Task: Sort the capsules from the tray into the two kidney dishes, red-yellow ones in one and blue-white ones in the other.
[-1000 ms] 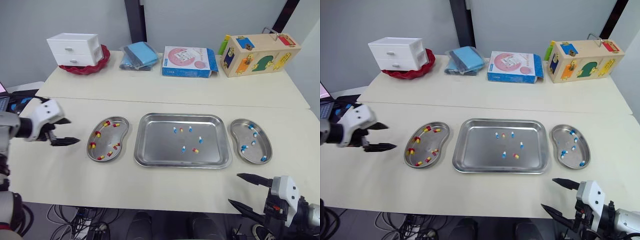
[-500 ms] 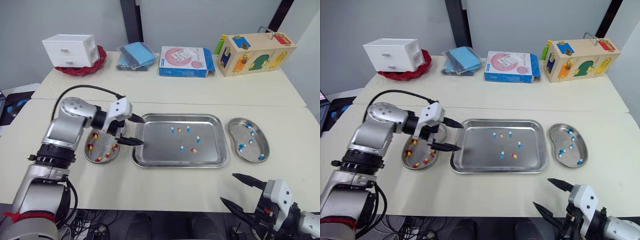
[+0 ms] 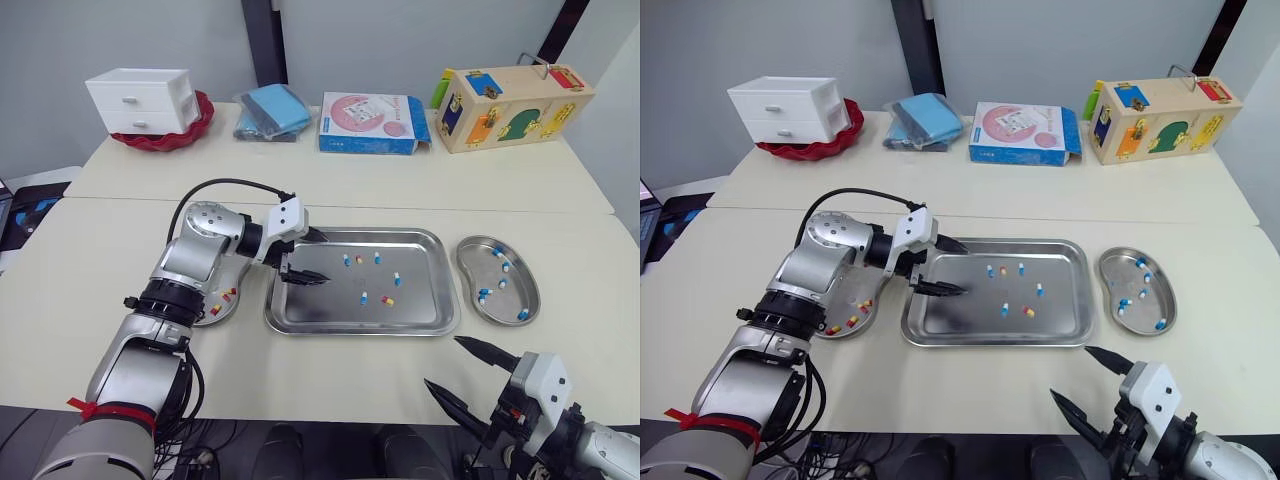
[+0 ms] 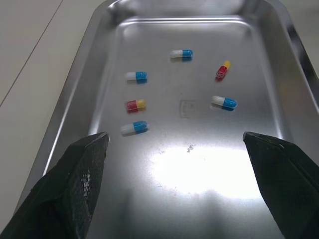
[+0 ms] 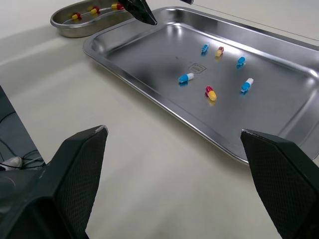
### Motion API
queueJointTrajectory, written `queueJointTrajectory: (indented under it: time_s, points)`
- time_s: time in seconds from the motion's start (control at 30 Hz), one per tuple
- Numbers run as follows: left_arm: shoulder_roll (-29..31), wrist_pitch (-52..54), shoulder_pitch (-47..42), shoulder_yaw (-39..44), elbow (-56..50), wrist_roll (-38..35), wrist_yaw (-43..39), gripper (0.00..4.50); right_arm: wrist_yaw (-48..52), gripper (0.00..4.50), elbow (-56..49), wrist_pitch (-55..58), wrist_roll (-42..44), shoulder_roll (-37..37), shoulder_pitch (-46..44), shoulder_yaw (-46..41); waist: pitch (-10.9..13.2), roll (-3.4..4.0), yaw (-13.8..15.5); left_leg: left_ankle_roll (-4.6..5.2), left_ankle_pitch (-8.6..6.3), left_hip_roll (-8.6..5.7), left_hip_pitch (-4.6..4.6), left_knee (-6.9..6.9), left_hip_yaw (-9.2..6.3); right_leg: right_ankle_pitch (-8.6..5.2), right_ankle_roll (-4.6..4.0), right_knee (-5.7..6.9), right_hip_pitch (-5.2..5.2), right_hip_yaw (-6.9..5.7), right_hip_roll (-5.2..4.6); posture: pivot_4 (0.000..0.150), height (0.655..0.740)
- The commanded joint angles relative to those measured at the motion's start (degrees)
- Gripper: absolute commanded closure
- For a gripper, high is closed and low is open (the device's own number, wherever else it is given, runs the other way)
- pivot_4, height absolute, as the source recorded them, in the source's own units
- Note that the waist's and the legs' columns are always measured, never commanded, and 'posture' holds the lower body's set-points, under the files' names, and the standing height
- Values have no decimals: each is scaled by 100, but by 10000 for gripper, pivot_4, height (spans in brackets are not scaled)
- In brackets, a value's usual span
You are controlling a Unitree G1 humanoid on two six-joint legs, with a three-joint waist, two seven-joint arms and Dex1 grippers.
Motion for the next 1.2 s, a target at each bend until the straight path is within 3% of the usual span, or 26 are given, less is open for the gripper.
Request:
queueJointTrajectory:
  time_s: [0.03, 0.13, 0.27, 0.4, 0.57, 0.8, 1.2]
  points:
    - [147, -52, 71, 205, -239, -162, -13, 217, -44, 0, -255, 38, 5, -82, -33, -48, 0, 0, 2, 0, 0, 0, 0, 1, 0, 0, 0, 0, 1, 0, 0, 1500, 7400]
    - [478, 297, 521, 509, -923, -607, -229, 217, -106, 0, -399, 381, 240, -254, -281, -165, -1, 1, -48, 0, 0, 1, 2, -1, 0, 0, 0, 0, 1, 1, 0, 1500, 7400]
    - [1063, 704, 2008, 1305, -2450, -1395, -172, 217, -313, 0, -602, 1886, 1787, -1090, -1567, -543, -4, 10, -230, -1, 1, 13, 12, -7, 22, 1, -1, 1, 2, 24, 0, 1500, 7400]
    - [1090, 721, 3311, 2171, -3527, -2055, 236, 217, -75, 0, -68, 2900, 2569, -2116, -3170, -453, -2, 8, -96, 0, 1, 8, 12, -1, 5, 1, -1, 0, 10, 8, -2, 1500, 7400]
    - [740, 207, 4892, 2973, -4506, -2536, 612, 217, 372, 0, 936, 3638, 2629, -2616, -5208, 405, -3, 6, 5, 1, 0, 6, 10, 0, 16, 1, 0, -10, 6, 15, -8, 1500, 7400]
    - [-183, -855, 6260, 3239, -4989, -2565, 1194, 217, 1108, 0, 2274, 3911, 1788, -2199, -7564, 2020, -2, 5, 25, 2, 0, 7, -3, -2, 8, 1, -1, -12, -9, 3, -11, 1500, 7400]
    - [-918, -1685, 7390, 3139, -5200, -2502, 1962, 217, 2398, 0, 5262, 2038, -603, -504, -9395, 3847, -1, 8, -102, 2, 0, 8, -5, -7, 20, 2, -1, -6, -27, 11, -11, 1500, 7400]
